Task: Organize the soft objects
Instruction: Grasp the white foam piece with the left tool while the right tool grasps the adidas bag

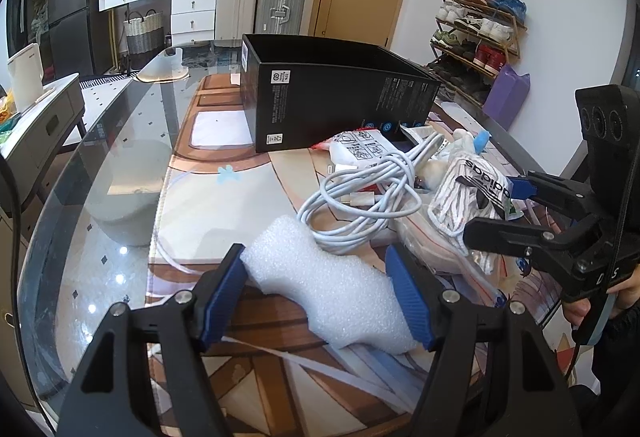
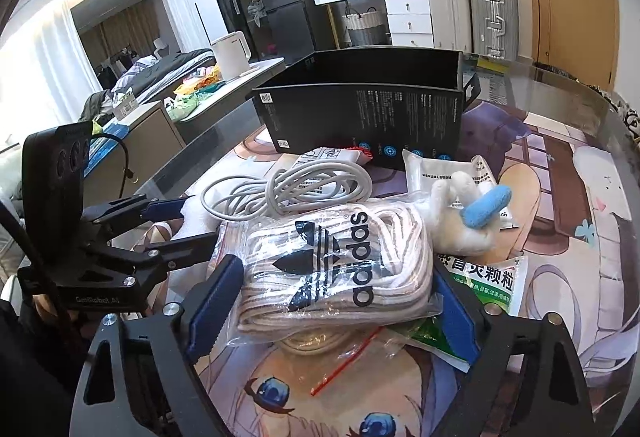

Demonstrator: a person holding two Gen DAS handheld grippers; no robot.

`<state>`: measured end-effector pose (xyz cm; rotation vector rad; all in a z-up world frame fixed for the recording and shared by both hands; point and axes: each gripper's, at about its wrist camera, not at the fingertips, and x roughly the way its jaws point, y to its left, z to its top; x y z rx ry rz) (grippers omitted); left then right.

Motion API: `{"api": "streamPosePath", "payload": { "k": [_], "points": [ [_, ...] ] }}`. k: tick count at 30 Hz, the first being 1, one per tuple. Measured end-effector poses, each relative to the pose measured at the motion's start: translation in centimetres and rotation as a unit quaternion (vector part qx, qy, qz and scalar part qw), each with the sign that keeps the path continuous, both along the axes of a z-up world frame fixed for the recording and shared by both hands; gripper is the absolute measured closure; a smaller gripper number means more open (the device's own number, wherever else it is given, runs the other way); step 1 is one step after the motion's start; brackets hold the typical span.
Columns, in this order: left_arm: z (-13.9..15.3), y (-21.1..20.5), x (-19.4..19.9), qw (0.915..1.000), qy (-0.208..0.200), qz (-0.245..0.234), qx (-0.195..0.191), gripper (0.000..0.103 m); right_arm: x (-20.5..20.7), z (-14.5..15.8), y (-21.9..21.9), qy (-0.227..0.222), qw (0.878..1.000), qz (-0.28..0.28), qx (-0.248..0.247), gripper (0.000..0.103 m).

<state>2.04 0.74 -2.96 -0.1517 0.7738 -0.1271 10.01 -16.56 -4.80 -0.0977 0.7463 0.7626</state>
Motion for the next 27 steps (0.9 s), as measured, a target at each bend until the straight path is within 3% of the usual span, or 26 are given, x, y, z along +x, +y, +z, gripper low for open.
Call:
{"api": "streamPosePath", "payload": {
  "k": [1,6,12,18,27],
  "points": [
    [0.0,0.0,-0.1,1.0000,0.000,-0.001,0.000,0.033,-0.2,0.1,-0.1,-0.001,1.000,-0.001,0.003,0.019],
    [0.1,0.2,-0.3,1.0000,-0.003,-0.004,-0.003,0.035,-0.3,0.6,-1.5,-0.007,1.000,-0.019,0.021,0.054],
    [0.4,0.1,-0.7,0.9999,-0.007,-0.006,-0.005,0.036,-1.1,0.7,-2.2,-0.020,0.999,-0.026,0.030,0.070],
    [0.9,0.1,-1.2,0.9998,-0.015,-0.006,-0.007,0.036,-1.7,1.2,-2.4,-0.041,0.998,-0.024,0.036,0.078],
    [1.7,0.1,-2.0,0.9997,-0.025,-0.008,-0.006,0.036,-3.0,2.2,-2.7,-0.062,0.997,-0.017,0.047,0.081]
  ]
}}
